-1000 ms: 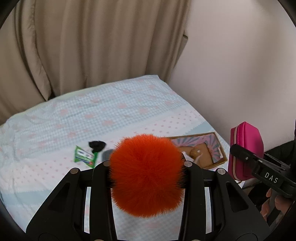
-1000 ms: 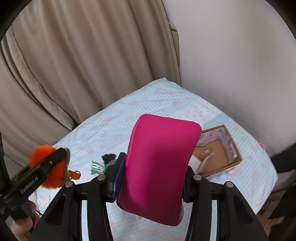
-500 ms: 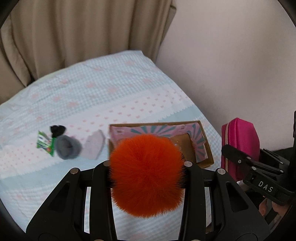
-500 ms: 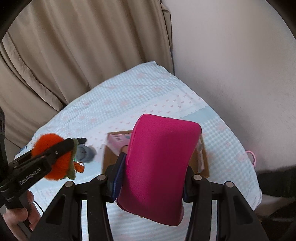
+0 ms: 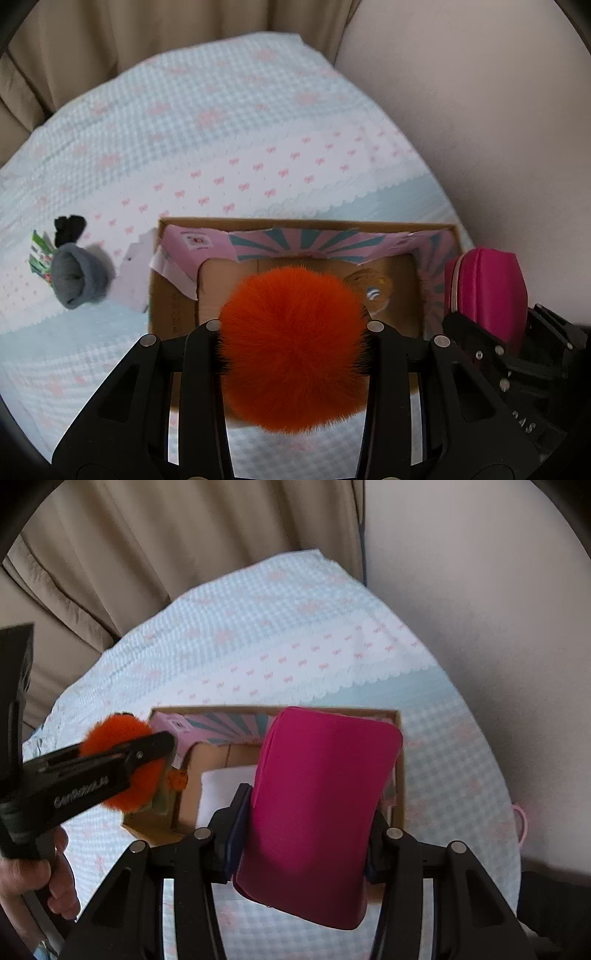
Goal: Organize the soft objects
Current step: 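Carry the orange pompom and magenta pouch into the box and open both tools, then lift both tools away from the box, then grasp the green wipes pack with the left tool while the right tool grasps the grey sock, then carry the wipes pack and grey sock over the box and open both tools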
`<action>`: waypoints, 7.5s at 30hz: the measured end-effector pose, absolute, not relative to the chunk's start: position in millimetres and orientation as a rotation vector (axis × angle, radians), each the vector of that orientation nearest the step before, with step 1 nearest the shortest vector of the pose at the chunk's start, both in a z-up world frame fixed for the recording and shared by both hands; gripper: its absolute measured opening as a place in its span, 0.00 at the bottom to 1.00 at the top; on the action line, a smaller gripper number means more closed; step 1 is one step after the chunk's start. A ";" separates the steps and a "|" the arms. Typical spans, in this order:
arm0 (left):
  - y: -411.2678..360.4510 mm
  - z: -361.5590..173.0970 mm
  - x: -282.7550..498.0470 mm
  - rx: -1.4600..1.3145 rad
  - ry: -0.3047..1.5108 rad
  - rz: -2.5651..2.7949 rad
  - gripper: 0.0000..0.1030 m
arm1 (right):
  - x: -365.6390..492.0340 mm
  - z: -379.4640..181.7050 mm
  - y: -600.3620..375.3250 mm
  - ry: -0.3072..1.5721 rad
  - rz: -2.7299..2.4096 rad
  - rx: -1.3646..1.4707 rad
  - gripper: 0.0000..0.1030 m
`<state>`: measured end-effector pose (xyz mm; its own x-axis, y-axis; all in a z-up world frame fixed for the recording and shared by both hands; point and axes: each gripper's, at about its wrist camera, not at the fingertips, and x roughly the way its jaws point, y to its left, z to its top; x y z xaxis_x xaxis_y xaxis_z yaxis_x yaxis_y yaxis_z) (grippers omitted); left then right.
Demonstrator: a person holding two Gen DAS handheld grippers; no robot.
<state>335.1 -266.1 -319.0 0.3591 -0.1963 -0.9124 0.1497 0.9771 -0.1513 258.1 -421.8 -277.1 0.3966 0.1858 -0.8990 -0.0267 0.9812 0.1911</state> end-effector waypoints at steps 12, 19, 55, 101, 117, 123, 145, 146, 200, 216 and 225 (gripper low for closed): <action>-279.4 -356.2 362.9 0.057 1.258 -0.251 0.33 | 268.7 -324.6 -417.8 1.222 0.158 0.140 0.44; -281.5 -350.6 363.2 0.122 1.221 -0.232 0.97 | 259.3 -330.2 -407.9 1.149 0.216 0.100 1.00; -228.1 -155.7 252.3 0.009 0.952 -0.264 0.96 | 195.8 -151.8 -395.3 0.908 0.091 0.114 1.00; 158.1 -165.2 147.6 -0.115 0.939 -0.156 0.96 | 98.8 -135.2 -72.6 0.807 0.004 0.187 1.00; 176.5 -309.0 286.8 -0.461 1.114 -0.037 0.94 | 212.7 -251.7 -35.2 0.900 0.137 0.098 1.00; 172.3 -373.8 338.6 -0.545 1.169 0.035 0.90 | 258.1 -308.8 -36.1 0.941 0.174 0.072 1.00; 171.8 -479.5 416.9 -0.629 1.203 0.289 0.55 | 349.4 -431.5 -19.9 1.016 0.308 -0.001 0.80; 173.0 -480.0 416.8 -0.625 1.207 0.300 0.53 | 350.5 -433.4 -18.0 1.022 0.317 -0.005 0.76; -16.4 -137.7 217.3 -0.162 1.032 -0.301 0.28 | 168.3 -93.8 -158.1 0.818 -0.016 0.188 0.47; -208.0 -219.8 259.2 -0.093 1.201 -0.281 0.28 | 201.4 -140.9 -362.9 0.962 -0.017 0.195 0.47; -261.9 -298.4 305.3 -0.056 1.338 -0.249 0.28 | 256.6 -228.2 -411.7 1.158 0.036 0.235 0.48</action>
<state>305.3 -261.9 -298.4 0.2082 -0.2106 -0.9551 0.1468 0.9722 -0.1823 256.6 -411.7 -228.2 0.4034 0.1493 -0.9028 0.0930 0.9748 0.2028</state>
